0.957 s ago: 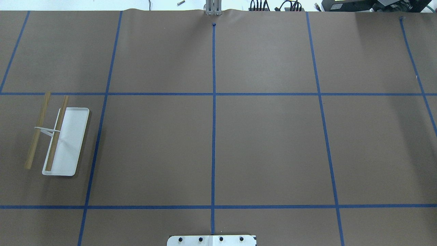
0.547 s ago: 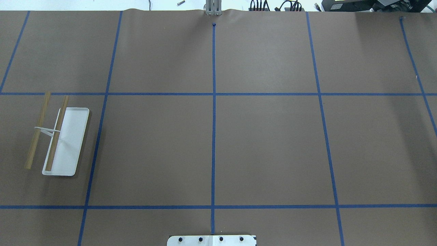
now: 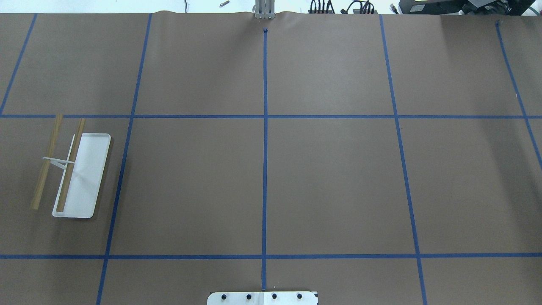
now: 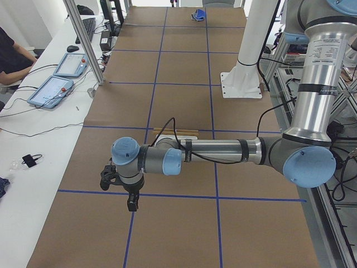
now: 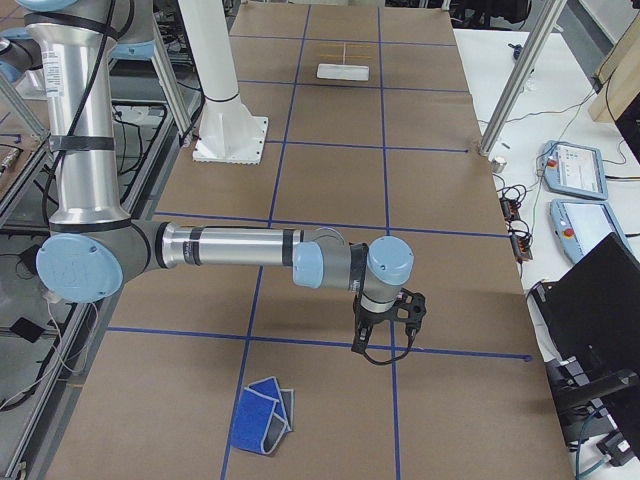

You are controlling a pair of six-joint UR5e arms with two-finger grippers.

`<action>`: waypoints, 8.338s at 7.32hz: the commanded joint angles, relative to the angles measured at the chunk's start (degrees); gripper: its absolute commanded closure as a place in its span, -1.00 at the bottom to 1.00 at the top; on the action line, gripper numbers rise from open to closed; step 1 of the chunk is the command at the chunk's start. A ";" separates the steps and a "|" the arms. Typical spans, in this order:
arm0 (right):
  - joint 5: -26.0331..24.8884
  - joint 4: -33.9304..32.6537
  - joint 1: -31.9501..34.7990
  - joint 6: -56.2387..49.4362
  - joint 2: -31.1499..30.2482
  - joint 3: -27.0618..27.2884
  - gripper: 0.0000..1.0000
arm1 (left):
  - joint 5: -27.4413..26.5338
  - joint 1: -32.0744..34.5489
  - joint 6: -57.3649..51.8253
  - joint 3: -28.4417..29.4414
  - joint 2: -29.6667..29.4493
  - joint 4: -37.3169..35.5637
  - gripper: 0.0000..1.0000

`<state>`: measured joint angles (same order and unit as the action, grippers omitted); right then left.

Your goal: Hang towel on rack

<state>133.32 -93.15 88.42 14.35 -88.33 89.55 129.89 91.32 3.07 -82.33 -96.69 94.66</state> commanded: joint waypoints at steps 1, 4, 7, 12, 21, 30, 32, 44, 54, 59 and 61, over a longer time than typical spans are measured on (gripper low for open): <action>0.01 -0.01 0.00 -0.03 0.35 0.10 -1.00 | -0.16 0.09 0.10 -0.38 0.10 0.00 -0.97; -0.33 -0.01 0.00 -0.03 0.79 1.33 -1.00 | -0.16 -0.26 0.44 -0.47 -0.34 0.18 -0.97; -0.78 -0.01 -0.52 1.37 0.71 1.16 -1.00 | -0.16 -0.26 0.01 -0.99 -0.43 2.45 -0.97; -3.48 -0.01 -0.44 -2.02 0.01 0.63 -1.00 | -0.43 -1.67 0.62 -0.81 -0.61 2.11 -0.97; -2.98 23.20 5.43 -24.81 -14.76 -16.95 -1.00 | 0.01 -1.67 0.80 -1.70 -0.25 2.55 -0.97; -6.58 23.89 9.05 -27.54 -16.70 -19.50 -1.00 | 0.28 -1.67 0.71 -1.87 -0.08 2.73 -0.97; -6.49 23.98 9.05 -28.94 -16.52 -21.61 -1.00 | 0.28 -1.67 0.62 -1.96 0.36 2.81 -0.97; -5.88 25.56 9.05 -29.91 -12.57 -26.98 1.00 | 0.37 -1.67 0.54 -2.40 0.63 2.90 -0.97; -1.13 -13.72 9.78 -29.83 5.22 12.36 1.00 | 0.19 -6.05 17.26 -3.46 -12.08 1.94 -0.97; 2.56 -26.03 -3.30 -29.03 18.11 24.94 1.00 | 0.72 -28.44 58.81 -3.98 -27.65 0.53 -0.97; 1.60 -25.85 -12.95 -19.09 18.54 32.14 1.00 | 0.80 -33.46 72.89 -3.98 -32.57 1.32 -0.97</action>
<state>135.50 -119.06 81.73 -11.56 -70.09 117.04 130.66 61.23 67.04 -86.31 -126.10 95.61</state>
